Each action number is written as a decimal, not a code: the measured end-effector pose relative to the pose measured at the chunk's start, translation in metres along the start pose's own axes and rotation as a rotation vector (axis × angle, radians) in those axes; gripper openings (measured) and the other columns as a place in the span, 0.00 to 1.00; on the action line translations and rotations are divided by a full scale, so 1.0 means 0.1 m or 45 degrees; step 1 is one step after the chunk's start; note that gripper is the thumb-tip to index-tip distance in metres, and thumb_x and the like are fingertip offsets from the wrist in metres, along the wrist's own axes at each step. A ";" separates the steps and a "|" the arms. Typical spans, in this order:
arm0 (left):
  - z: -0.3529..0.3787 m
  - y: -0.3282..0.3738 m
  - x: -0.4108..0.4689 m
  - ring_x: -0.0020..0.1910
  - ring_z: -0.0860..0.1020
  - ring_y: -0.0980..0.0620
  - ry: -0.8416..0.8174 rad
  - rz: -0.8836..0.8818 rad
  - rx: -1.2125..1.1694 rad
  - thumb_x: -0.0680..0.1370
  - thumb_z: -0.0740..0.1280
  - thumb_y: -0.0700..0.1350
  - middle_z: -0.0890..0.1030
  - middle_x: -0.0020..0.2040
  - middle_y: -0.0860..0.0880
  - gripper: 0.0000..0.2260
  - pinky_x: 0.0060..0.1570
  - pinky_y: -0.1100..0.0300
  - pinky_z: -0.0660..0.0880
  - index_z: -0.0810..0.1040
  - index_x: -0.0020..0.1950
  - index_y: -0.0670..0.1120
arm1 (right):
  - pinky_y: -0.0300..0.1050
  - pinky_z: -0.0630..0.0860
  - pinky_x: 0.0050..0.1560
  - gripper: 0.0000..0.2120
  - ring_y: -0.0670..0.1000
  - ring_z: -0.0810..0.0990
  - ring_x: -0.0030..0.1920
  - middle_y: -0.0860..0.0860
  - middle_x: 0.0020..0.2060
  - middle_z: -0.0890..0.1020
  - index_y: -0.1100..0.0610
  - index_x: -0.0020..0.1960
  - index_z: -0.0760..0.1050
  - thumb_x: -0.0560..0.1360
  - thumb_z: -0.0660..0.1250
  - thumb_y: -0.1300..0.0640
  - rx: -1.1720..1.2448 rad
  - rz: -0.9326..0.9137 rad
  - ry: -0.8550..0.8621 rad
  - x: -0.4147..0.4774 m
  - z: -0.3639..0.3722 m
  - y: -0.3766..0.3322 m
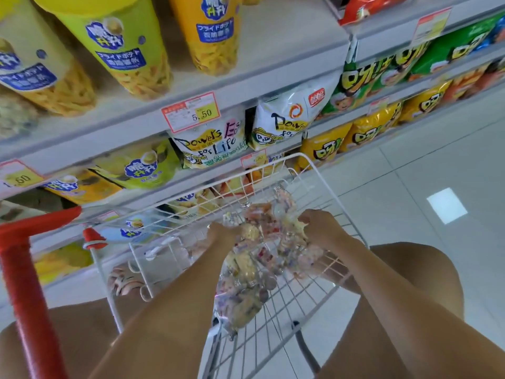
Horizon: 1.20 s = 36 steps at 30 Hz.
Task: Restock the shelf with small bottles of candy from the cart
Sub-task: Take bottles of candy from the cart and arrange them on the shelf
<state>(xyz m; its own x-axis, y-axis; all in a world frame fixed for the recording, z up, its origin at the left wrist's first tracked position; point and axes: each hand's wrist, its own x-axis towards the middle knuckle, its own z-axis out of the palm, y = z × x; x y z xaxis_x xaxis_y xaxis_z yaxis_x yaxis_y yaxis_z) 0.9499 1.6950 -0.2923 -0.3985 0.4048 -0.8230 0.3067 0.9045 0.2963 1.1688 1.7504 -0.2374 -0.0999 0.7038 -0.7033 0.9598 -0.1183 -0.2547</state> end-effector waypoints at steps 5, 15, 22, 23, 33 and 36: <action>-0.07 -0.10 0.00 0.31 0.78 0.48 -0.066 -0.030 -0.128 0.73 0.71 0.48 0.77 0.31 0.45 0.13 0.46 0.54 0.80 0.76 0.37 0.39 | 0.42 0.73 0.50 0.21 0.55 0.76 0.61 0.55 0.64 0.74 0.56 0.70 0.67 0.77 0.60 0.63 -0.039 -0.071 -0.112 0.09 0.21 -0.12; -0.80 -0.09 -0.43 0.34 0.76 0.48 0.033 0.418 0.057 0.69 0.74 0.38 0.76 0.36 0.47 0.09 0.32 0.60 0.74 0.76 0.45 0.43 | 0.34 0.65 0.30 0.07 0.47 0.74 0.41 0.49 0.43 0.79 0.54 0.46 0.75 0.72 0.68 0.64 -0.058 -0.185 -0.017 -0.15 0.12 -0.29; -1.51 -0.03 -1.31 0.37 0.73 0.53 -0.127 0.886 -0.125 0.66 0.76 0.36 0.74 0.34 0.54 0.14 0.44 0.57 0.71 0.81 0.45 0.52 | 0.34 0.74 0.37 0.10 0.44 0.75 0.35 0.49 0.44 0.75 0.54 0.49 0.78 0.73 0.68 0.68 0.229 -0.608 0.111 -0.91 -0.64 -0.58; -1.61 -0.05 -1.48 0.37 0.73 0.54 -0.152 0.930 -0.158 0.68 0.75 0.36 0.75 0.35 0.55 0.13 0.45 0.57 0.72 0.81 0.47 0.51 | 0.41 0.76 0.40 0.12 0.44 0.75 0.36 0.46 0.45 0.75 0.51 0.49 0.78 0.73 0.67 0.67 0.229 -0.680 0.142 -1.06 -0.76 -0.65; -2.62 -0.45 -2.83 0.44 0.81 0.54 -0.192 1.282 -0.961 0.72 0.69 0.35 0.80 0.46 0.51 0.13 0.44 0.61 0.79 0.78 0.56 0.45 | 0.41 0.73 0.46 0.13 0.49 0.76 0.41 0.61 0.51 0.76 0.55 0.54 0.77 0.72 0.70 0.67 0.532 -1.240 0.100 -2.60 -1.50 -1.63; -3.02 -0.61 -3.18 0.44 0.80 0.50 -0.100 1.367 -1.159 0.71 0.69 0.39 0.80 0.45 0.47 0.15 0.43 0.59 0.80 0.77 0.57 0.44 | 0.49 0.79 0.49 0.12 0.55 0.81 0.42 0.58 0.49 0.76 0.60 0.54 0.74 0.72 0.70 0.66 0.666 -1.406 0.061 -3.00 -1.63 -2.09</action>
<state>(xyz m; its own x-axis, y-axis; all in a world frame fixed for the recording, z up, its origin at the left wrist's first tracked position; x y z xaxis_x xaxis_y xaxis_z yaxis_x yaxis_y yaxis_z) 0.7970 1.5517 0.0981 -0.2732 0.9618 -0.0151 -0.2441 -0.0541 0.9682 1.0415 1.6784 0.1351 -0.7735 0.6285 0.0823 0.1429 0.2993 -0.9434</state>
